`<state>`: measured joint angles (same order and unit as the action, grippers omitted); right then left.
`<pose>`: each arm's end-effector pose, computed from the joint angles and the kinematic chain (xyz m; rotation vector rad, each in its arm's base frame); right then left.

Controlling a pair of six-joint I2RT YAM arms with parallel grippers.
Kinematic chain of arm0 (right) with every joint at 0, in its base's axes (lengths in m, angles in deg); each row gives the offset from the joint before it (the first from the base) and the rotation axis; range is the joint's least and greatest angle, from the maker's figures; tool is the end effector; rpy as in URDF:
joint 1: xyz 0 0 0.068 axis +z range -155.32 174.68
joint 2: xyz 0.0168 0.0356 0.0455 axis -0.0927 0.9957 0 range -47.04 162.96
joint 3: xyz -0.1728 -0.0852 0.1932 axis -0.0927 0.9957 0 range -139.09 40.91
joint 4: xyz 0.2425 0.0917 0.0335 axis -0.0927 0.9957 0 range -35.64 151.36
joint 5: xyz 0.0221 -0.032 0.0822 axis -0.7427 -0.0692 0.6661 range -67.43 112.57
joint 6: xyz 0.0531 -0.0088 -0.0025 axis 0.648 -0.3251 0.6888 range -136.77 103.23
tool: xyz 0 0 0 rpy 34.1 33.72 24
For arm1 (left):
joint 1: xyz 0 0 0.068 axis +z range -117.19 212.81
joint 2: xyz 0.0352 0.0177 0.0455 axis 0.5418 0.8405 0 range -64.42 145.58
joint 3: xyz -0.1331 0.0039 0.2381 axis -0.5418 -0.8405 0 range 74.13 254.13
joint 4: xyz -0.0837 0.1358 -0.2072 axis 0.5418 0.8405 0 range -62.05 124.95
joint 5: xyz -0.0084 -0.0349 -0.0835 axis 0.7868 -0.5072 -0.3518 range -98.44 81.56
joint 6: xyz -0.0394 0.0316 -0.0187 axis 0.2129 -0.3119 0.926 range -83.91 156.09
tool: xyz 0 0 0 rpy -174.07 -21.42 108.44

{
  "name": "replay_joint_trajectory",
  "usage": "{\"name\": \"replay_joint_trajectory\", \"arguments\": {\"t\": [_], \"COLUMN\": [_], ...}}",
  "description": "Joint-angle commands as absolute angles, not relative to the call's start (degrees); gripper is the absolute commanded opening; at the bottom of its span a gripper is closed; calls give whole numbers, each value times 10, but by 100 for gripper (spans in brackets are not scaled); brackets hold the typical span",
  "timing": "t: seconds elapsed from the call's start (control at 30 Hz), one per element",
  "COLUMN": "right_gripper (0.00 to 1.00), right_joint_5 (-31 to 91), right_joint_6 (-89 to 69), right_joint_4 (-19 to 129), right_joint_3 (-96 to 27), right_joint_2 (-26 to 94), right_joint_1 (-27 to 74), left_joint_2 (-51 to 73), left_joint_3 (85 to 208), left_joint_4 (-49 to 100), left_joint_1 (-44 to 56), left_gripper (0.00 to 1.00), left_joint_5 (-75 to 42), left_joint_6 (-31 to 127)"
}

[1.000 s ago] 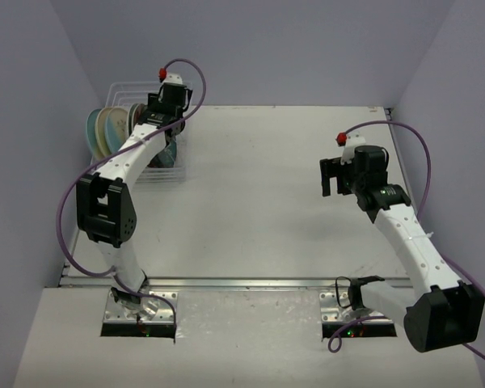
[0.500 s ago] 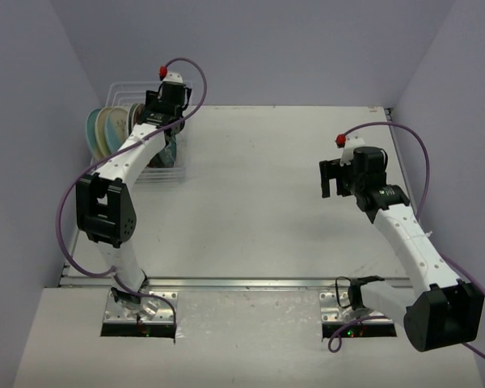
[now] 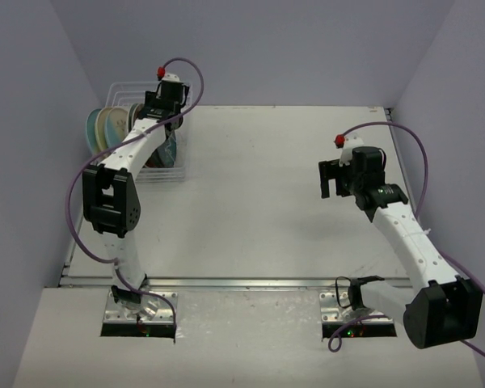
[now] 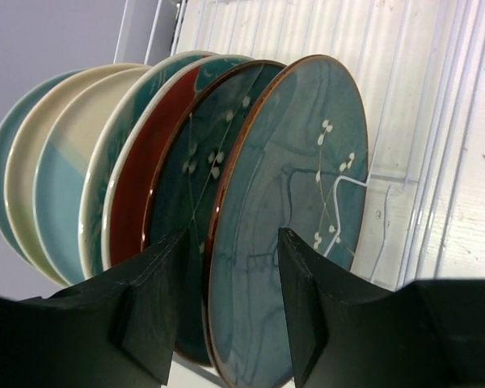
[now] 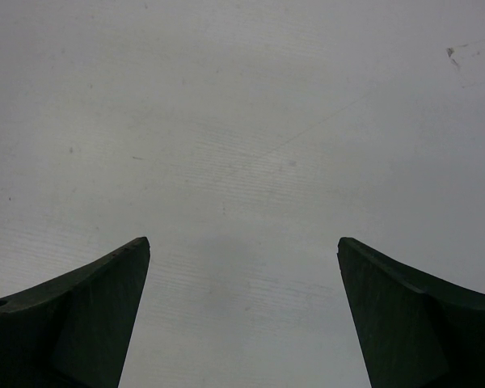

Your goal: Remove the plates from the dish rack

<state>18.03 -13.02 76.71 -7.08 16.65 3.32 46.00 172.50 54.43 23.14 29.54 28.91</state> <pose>0.2389 0.0334 0.2742 -0.0521 2.2318 0.0293 0.4415 -0.0530 0.3049 -0.0376 2.1669 0.7133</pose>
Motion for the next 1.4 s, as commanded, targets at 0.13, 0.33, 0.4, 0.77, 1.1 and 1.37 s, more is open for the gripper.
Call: {"name": "replay_joint_trajectory", "arguments": {"t": [0.13, 0.33, 0.4, 0.77, 1.1, 1.37], "right_gripper": [99, 99, 99, 99, 99, 99], "right_joint_5": [179, 183, 185, 204, 249, 413], "right_joint_6": [-125, -126, -125, -125, -123, -111], "right_joint_4": [756, 762, 763, 768, 778, 741], "right_joint_3": [-91, -101, -102, -111, -150, -179], "right_joint_2": [184, 189, 188, 177, 171, 167], "right_joint_1": [31, 31, 31, 31, 31, 32], "left_joint_2": [500, 503, 497, 428, 319, 233], "left_joint_3": [1759, 1768, 1773, 1841, 1884, 1796], "left_joint_4": [544, 543, 542, 525, 499, 585], "left_joint_1": [248, 248, 248, 245, 213, 211], "left_gripper": [39, 11, 0, 0, 0, 0], "left_joint_5": [273, 267, 270, 310, 198, -235], "left_joint_6": [298, 284, 277, 209, 202, 277]}}
